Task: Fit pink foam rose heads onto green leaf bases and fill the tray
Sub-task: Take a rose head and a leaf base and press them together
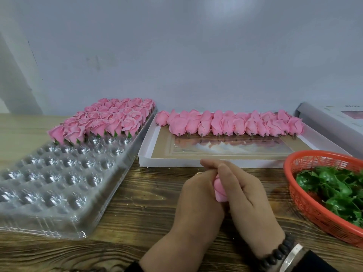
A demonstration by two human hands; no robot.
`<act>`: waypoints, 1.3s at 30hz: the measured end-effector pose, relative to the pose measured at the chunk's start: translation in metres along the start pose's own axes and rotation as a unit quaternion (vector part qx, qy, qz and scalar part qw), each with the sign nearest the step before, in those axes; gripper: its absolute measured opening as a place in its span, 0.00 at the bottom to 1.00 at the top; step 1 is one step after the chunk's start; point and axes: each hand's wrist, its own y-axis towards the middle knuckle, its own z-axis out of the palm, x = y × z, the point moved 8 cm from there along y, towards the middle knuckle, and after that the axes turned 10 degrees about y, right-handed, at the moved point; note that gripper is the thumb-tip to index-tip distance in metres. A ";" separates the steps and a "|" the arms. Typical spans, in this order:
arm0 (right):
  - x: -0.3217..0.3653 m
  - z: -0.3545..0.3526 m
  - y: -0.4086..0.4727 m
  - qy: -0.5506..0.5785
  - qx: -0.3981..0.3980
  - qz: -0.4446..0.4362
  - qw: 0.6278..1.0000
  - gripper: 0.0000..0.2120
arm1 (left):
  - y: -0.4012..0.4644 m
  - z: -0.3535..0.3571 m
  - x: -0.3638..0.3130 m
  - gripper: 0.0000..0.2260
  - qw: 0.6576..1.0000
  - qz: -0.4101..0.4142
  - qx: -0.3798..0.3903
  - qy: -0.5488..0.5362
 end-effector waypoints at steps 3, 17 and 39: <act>0.000 0.001 0.000 -0.023 0.001 0.006 1.000 0.13 | 0.000 0.005 -0.004 0.17 0.999 0.002 0.019 -0.035; -0.002 0.004 0.002 -0.072 0.112 0.034 0.990 0.29 | 0.003 0.006 -0.002 0.08 0.981 -0.006 0.114 -0.158; -0.003 0.017 0.001 -0.072 0.190 0.089 0.975 0.10 | -0.007 0.021 0.004 0.13 0.967 -0.053 0.207 -0.138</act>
